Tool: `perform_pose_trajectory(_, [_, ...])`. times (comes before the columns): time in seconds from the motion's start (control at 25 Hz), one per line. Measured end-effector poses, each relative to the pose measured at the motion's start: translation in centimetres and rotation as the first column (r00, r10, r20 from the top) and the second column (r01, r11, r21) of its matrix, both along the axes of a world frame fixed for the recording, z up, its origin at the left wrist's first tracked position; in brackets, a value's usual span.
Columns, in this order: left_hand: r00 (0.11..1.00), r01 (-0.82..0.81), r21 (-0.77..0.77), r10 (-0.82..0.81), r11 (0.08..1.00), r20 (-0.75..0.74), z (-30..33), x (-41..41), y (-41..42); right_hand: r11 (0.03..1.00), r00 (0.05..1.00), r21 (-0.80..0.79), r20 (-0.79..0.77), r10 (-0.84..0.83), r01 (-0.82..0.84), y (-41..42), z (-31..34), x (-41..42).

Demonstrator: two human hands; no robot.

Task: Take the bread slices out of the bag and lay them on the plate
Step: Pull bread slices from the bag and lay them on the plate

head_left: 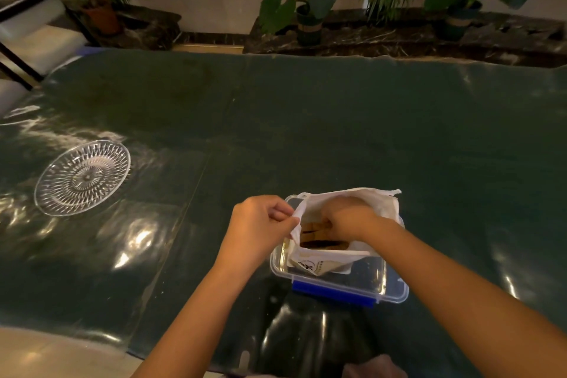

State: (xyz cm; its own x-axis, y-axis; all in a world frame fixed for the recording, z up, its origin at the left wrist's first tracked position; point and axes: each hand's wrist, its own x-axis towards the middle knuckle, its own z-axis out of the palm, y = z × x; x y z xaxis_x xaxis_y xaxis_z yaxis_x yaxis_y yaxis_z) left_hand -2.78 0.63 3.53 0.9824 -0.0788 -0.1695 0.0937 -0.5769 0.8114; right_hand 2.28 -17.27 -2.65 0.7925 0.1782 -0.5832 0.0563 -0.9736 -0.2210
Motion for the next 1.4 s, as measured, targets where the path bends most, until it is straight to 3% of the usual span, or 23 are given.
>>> perform_pose_trajectory(0.2, [0.999, 0.021, 0.008, -0.021, 1.0, 0.041, -0.2, 0.8, 0.7, 0.989, 0.959, 0.008, 0.245, 0.143, -0.15, -0.5, 4.8, -0.9])
perform_pose_trajectory(0.32, [0.998, 0.047, 0.003, -0.047, 0.999, 0.051, -0.3, 1.3, 1.1, 0.979, 0.909, -0.084, 0.364, 0.204, -0.186, -1.1, 8.0, -1.1])
perform_pose_trajectory(0.52, [0.984, 0.134, -0.028, -0.13, 0.991, 0.119, 0.7, 2.0, 1.7, 0.994, 0.884, -0.029, 0.454, 0.109, -0.107, -1.7, 12.7, -2.0])
perform_pose_trajectory(0.76, [0.871, 0.438, -0.02, -0.419, 0.899, 0.255, 3.8, 3.8, 1.4, 0.996, 0.824, 0.053, 0.566, 0.025, -0.067, -1.4, 18.7, -3.4])
perform_pose_trajectory(0.92, [0.813, 0.493, -0.171, -0.382, 0.853, 0.439, 6.0, 4.5, 0.5, 0.993, 0.78, 0.11, 0.625, -0.029, -0.052, -0.9, 21.8, -4.3])
perform_pose_trajectory(1.04, [0.784, 0.51, -0.216, -0.347, 0.832, 0.514, 7.2, 4.9, 0.6, 0.968, 0.771, 0.25, 0.62, -0.146, -0.017, -1.0, 22.5, -4.8])
perform_pose_trajectory(1.24, [0.772, 0.501, -0.209, -0.324, 0.84, 0.547, 9.5, 4.4, 1.1, 0.808, 0.725, 0.59, 0.56, -0.401, -0.009, -1.6, 21.9, -6.2])
perform_pose_trajectory(1.32, [0.787, 0.479, -0.234, -0.296, 0.846, 0.541, 10.2, 3.8, 1.5, 0.679, 0.734, 0.733, 0.483, -0.478, -0.04, -1.6, 21.4, -6.7])
perform_pose_trajectory(1.4, [0.802, 0.464, -0.287, -0.261, 0.838, 0.537, 10.6, 3.1, 2.1, 0.48, 0.746, 0.876, 0.356, -0.563, -0.057, -1.5, 20.2, -7.1])
